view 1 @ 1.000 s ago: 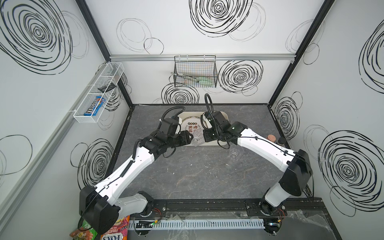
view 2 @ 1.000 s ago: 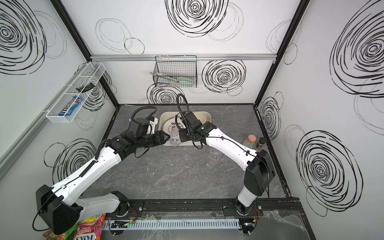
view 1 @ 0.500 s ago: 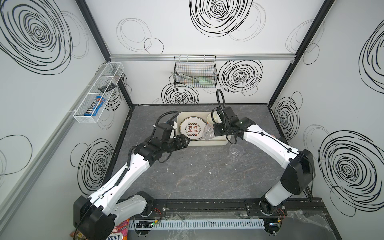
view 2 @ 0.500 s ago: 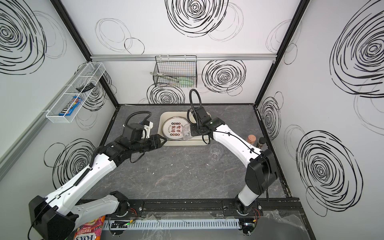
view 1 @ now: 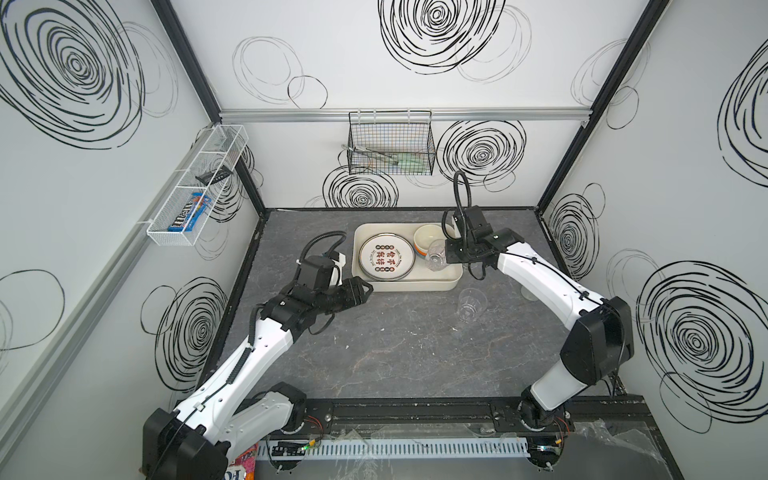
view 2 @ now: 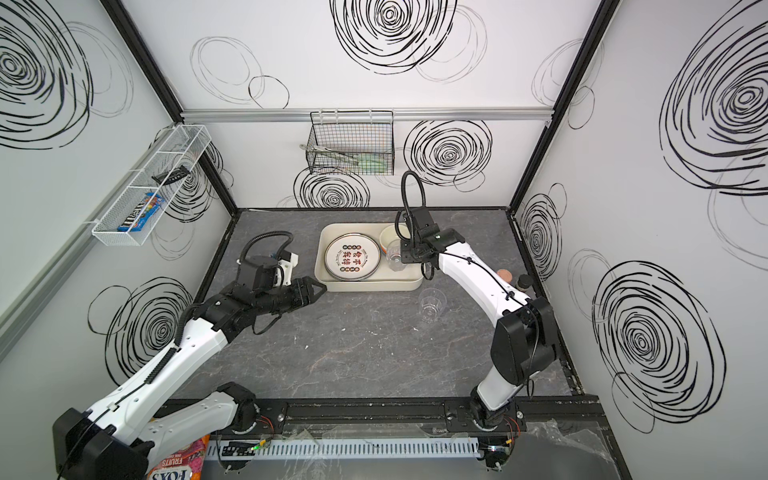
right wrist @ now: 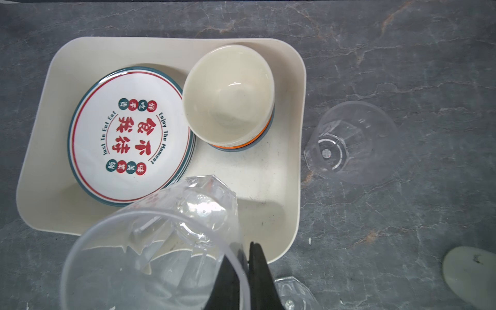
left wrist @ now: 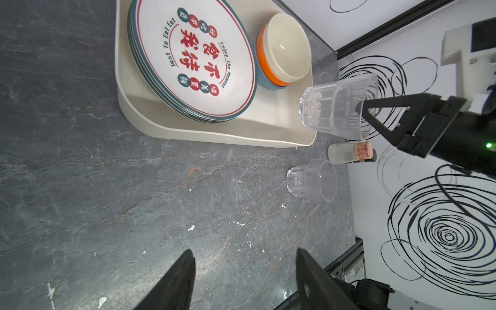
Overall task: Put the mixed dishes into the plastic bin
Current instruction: 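Carry the cup over the bin with the right gripper while the left withdraws, then lower the cup into the bin beside the bowls and open the right gripper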
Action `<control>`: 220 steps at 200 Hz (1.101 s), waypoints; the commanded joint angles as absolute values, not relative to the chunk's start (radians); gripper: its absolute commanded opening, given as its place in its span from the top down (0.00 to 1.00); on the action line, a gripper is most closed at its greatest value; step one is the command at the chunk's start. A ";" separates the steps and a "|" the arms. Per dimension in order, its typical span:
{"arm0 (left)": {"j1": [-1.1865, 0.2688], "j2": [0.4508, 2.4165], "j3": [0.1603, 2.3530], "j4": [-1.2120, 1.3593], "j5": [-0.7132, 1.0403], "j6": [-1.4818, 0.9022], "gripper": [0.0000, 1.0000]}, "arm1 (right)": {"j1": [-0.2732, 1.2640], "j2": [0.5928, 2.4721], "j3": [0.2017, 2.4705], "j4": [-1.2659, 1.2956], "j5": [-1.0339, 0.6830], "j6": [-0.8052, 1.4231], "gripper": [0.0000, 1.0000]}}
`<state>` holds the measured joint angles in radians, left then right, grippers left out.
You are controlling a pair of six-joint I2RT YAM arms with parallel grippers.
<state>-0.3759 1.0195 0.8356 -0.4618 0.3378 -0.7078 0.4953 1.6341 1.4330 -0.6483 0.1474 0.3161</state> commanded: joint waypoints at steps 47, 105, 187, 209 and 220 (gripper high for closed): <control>-0.344 0.998 0.801 -0.411 0.375 -0.709 0.36 | 0.458 1.766 1.511 -0.740 0.165 0.336 0.91; -0.339 0.996 0.789 -0.410 0.376 -0.712 0.36 | 0.440 1.810 1.482 -0.687 0.144 0.342 0.91; -0.333 1.000 0.778 -0.408 0.375 -0.715 0.36 | 0.430 1.872 1.482 -0.654 0.120 0.345 0.88; -0.333 1.000 0.778 -0.410 0.374 -0.715 0.36 | 0.428 1.886 1.486 -0.652 0.113 0.346 0.87; -0.332 0.999 0.776 -0.409 0.373 -0.716 0.36 | 0.427 1.891 1.488 -0.649 0.111 0.345 0.86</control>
<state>-0.3408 1.0088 0.7860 -0.4454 0.3668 -0.7082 0.4324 1.8797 1.4689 -0.6701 0.1223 0.3344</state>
